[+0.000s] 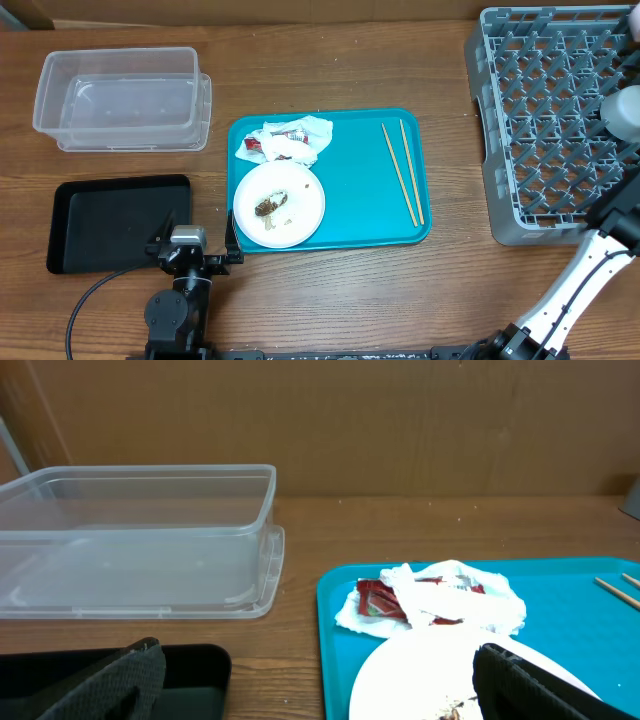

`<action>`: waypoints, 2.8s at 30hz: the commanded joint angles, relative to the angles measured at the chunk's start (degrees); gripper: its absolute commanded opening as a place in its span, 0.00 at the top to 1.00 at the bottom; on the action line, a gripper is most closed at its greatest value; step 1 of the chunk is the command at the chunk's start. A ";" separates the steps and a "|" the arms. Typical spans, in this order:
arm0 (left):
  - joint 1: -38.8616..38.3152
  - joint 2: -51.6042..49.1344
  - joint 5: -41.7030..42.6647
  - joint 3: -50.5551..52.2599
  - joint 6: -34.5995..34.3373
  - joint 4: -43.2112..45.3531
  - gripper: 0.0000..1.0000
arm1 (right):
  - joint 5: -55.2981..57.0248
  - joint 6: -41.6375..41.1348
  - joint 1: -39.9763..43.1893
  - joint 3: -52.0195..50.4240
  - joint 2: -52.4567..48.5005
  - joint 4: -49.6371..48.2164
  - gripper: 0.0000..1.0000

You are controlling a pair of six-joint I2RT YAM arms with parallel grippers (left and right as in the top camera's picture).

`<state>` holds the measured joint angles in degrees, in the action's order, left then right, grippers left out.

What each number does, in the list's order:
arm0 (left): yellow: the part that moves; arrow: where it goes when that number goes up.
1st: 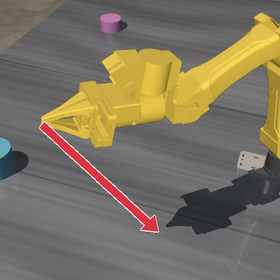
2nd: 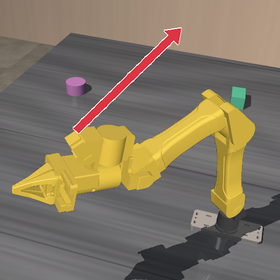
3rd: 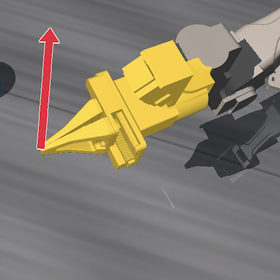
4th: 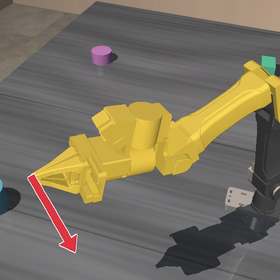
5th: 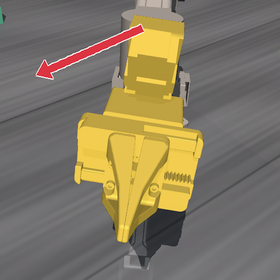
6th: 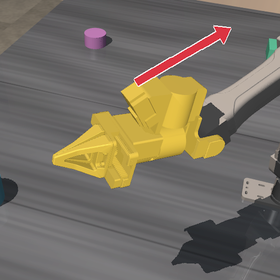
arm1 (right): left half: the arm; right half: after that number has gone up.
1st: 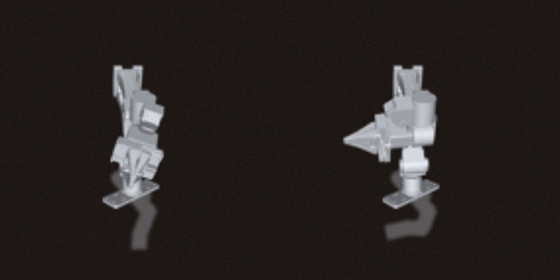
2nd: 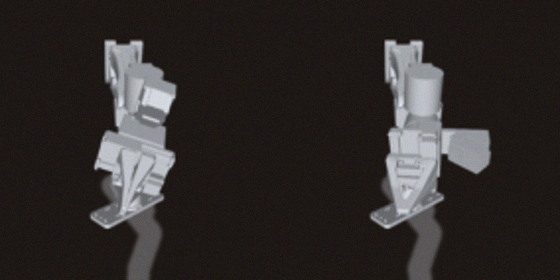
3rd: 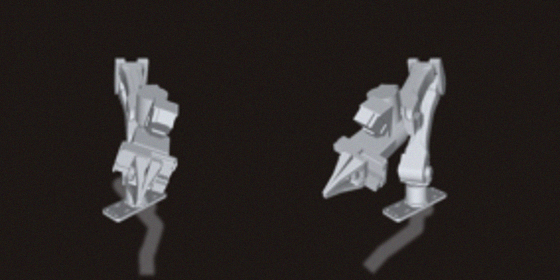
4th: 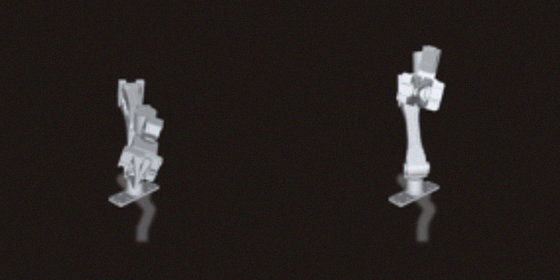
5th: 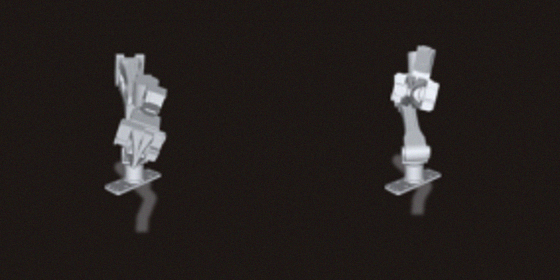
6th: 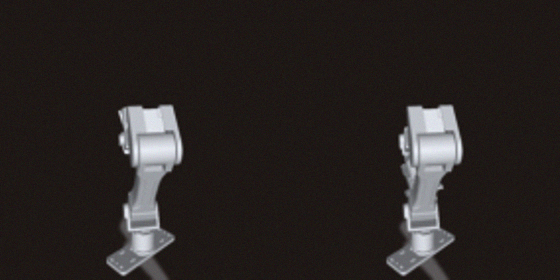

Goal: Sort waste into correct bins and load items into the dishwasher

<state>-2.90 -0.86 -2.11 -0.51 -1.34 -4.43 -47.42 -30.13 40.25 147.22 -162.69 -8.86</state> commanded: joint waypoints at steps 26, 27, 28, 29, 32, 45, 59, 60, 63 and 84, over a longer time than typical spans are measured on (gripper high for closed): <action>0.31 0.61 0.44 0.24 -0.35 0.13 0.00 | -4.15 -11.89 5.75 0.66 9.75 2.19 0.00; 0.31 0.59 0.44 0.24 -0.35 0.13 0.00 | -2.49 -11.87 5.35 0.66 10.16 2.16 0.00; 0.31 0.61 0.44 0.24 -0.35 0.13 0.00 | -0.87 -11.85 4.90 0.66 10.29 2.10 0.00; 0.31 0.61 0.44 0.24 -0.37 0.13 0.00 | 0.46 -11.74 4.35 0.66 10.32 2.10 0.00; 0.31 0.61 0.46 0.24 -0.35 0.13 0.00 | 5.11 -7.43 2.51 0.63 10.29 6.01 0.00; 0.31 0.61 0.46 0.24 -0.35 0.13 0.00 | 20.41 1.92 -1.42 0.66 10.32 18.69 0.00; 0.31 0.59 0.46 0.24 -0.35 0.13 0.00 | 15.76 7.67 -1.53 0.66 14.47 30.25 0.14; 0.31 0.59 0.46 0.24 -0.35 0.13 0.00 | 14.40 7.67 -1.62 0.66 15.98 30.77 0.03; 0.31 0.61 0.46 0.24 -0.35 0.13 0.00 | 11.91 7.67 -1.64 0.66 21.79 35.30 0.00; 0.31 0.59 0.46 0.24 -0.35 0.13 0.00 | -1.20 25.70 -5.57 0.44 43.45 105.96 0.48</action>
<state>-2.90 -0.86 -2.09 -0.51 -1.34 -4.45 -62.33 -10.83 36.82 147.63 -121.45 95.20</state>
